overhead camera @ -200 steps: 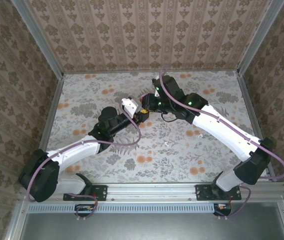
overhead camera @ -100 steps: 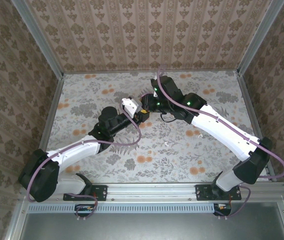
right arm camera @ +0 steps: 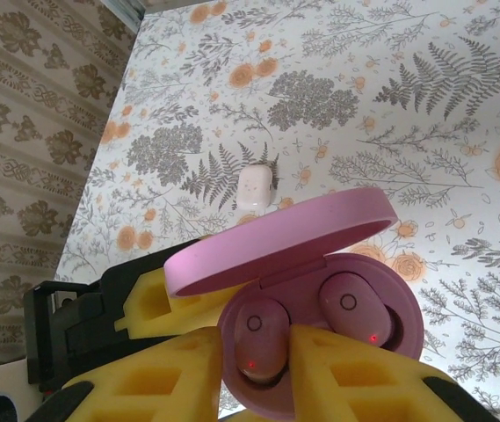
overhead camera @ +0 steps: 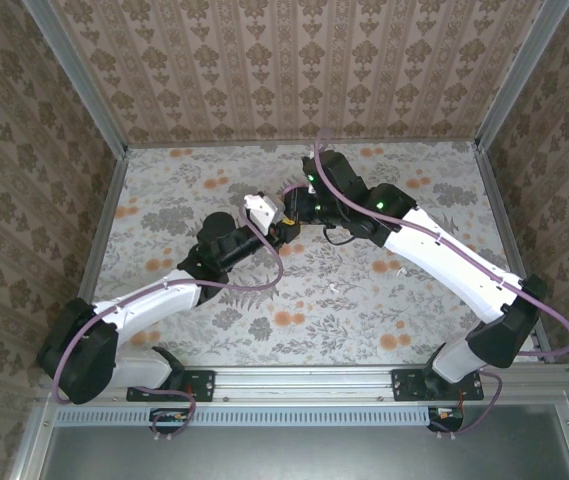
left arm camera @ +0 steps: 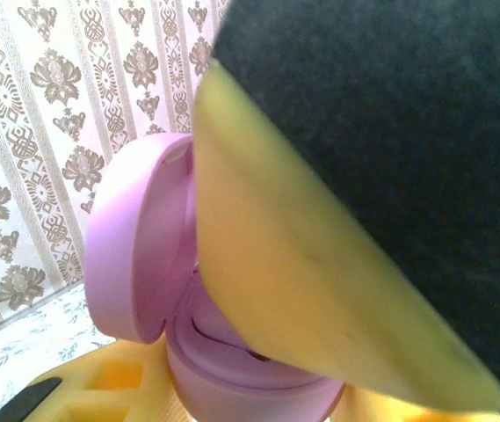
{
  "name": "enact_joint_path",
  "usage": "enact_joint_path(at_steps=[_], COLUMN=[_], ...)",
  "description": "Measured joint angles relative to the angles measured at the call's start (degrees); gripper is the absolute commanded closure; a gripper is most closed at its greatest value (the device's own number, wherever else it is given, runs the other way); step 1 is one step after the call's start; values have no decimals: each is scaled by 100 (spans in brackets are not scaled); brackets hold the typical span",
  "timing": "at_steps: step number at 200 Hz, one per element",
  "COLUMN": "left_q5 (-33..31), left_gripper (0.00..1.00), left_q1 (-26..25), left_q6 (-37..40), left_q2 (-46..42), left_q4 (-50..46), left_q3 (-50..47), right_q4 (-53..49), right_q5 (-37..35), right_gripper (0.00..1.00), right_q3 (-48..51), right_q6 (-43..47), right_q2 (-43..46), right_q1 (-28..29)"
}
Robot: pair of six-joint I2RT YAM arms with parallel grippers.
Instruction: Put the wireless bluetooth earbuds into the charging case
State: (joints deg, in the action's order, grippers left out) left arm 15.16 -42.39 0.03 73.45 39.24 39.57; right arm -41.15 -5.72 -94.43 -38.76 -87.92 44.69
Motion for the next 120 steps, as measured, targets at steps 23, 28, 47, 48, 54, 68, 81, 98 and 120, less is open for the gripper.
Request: enact_joint_path(at_steps=[23,28,47,48,54,68,81,98,120], left_q5=[-2,0,0,0,0,0,0,-2,-2], left_gripper=[62,62,62,62,62,62,62,62,62], left_q1=[0,0,0,0,0,0,0,0,0], left_q6=[0,0,0,0,0,0,0,0,0], left_q2=[0,0,0,0,0,0,0,0,0], left_q4=[2,0,-2,-2,0,0,4,26,33], left_q3=[7,7,7,7,7,7,7,17,22], right_q4=[-57,-61,-81,-81,-81,-81,-81,-83,-63], right_q5=[-15,-15,-15,-15,-15,-15,-11,-2,11], right_gripper=[69,69,68,68,68,68,68,68,67], right_q3=[-79,-79,-90,-90,-90,-90,-90,-87,-57], right_q6=[22,22,24,24,24,22,22,20,2], right_q2=[-44,-44,-44,-44,-44,-42,-20,48,221], right_q1=[13,17,22,22,22,22,22,26,26])
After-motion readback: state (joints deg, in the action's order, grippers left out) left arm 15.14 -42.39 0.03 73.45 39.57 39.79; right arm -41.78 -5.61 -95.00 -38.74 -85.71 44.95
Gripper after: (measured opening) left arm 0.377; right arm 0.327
